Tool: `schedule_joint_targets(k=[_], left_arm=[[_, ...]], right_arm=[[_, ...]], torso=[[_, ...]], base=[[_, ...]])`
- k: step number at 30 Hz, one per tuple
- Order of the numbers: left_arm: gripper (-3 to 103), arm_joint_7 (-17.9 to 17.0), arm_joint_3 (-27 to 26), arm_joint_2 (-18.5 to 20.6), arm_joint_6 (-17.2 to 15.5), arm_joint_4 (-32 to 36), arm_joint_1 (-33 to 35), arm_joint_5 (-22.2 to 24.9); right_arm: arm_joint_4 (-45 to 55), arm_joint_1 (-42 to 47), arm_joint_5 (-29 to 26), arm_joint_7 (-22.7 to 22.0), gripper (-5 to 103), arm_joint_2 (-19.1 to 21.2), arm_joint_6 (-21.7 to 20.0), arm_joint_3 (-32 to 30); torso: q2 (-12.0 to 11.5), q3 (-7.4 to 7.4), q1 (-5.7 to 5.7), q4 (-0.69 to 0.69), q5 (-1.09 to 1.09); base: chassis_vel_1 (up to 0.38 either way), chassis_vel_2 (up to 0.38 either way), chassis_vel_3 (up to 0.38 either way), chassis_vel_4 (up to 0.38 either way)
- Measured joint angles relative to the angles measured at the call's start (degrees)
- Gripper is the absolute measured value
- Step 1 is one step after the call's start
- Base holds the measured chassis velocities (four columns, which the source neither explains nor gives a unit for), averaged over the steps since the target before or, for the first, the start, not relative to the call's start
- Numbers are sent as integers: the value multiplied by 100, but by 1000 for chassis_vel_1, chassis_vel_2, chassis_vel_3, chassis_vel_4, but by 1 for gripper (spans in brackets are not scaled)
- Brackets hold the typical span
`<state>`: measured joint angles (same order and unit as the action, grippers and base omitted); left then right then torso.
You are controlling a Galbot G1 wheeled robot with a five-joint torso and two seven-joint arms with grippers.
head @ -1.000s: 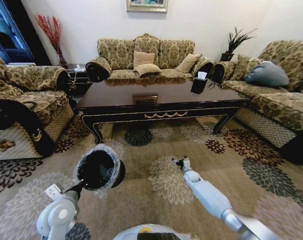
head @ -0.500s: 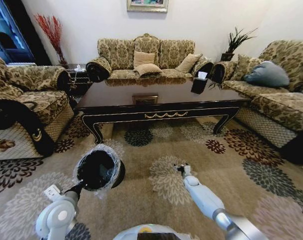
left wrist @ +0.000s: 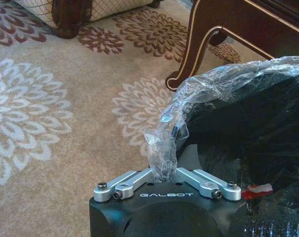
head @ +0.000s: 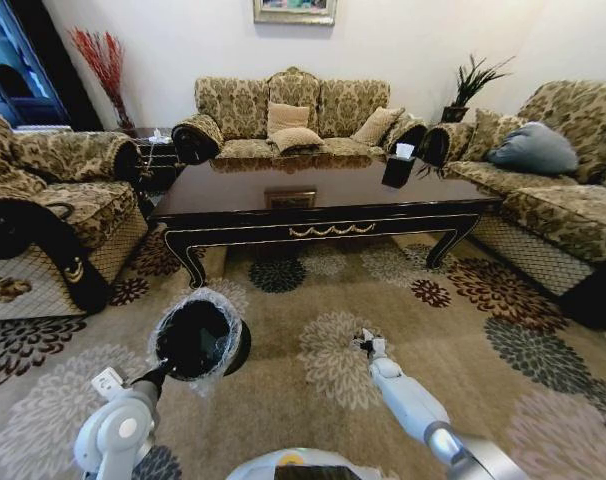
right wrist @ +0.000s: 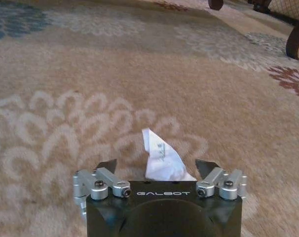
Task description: Move to the front of the table and pick up the trash from the floor, then place it into the trash bin.
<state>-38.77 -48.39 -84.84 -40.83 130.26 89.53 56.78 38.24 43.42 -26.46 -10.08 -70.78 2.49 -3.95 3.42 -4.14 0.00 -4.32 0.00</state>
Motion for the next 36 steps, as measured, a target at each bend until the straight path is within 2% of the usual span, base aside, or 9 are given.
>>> schedule_joint_targets(k=[1, 11, 14, 17, 20, 22, 24, 28, 36], left_arm=[[0, 0, 0, 2, 0, -3, -1, 0], [0, 7, 27, -4, 10, -16, 4, -34], [0, 12, 18, 1, 14, -16, 17, -36], [0, 12, 11, 8, 14, -16, 19, -36], [0, 12, 20, 10, 17, -16, 14, -37], [0, 13, 28, 10, 17, -21, 8, -37], [0, 15, 42, 6, 18, -42, -1, -46], [0, 19, 72, -4, 19, -83, -18, -63], [0, 48, 197, -69, 27, -197, -67, -162]], right_arm=[[0, 13, 1, 1, 87, 6, -3, -5], [-23, 92, 125, 37, 49, -4, 14, -101], [-79, 84, 209, 46, 32, -20, 46, -151], [-92, 78, 235, 48, 27, -20, 56, -170], [-96, 77, 263, 53, 11, -14, 74, -180], [-96, 77, 275, 57, 11, -9, 91, -186], [-95, 80, 302, 61, 2, -1, 121, -192], [112, 152, 351, 123, 0, 65, 272, -178], [2080, 640, -142, 905, 0, 538, 1033, 190]], torso=[[0, 0, 0, 0, 0], [0, 0, 0, 0, 0], [0, 0, 0, 0, 0], [0, 0, 0, 0, 0], [0, 0, 0, 0, 0], [0, 0, 0, 0, 0], [0, 0, 0, 0, 0], [0, 0, 0, 0, 0], [0, 0, 0, -1, -1]], base=[[0, 0, 0, 0], [0, 0, 0, 0], [0, 0, 0, 0], [0, 0, 0, 0], [0, 0, 0, 0], [0, 0, 0, 0], [0, 0, 0, 0], [0, 0, 0, 0], [0, 0, 0, 0]])
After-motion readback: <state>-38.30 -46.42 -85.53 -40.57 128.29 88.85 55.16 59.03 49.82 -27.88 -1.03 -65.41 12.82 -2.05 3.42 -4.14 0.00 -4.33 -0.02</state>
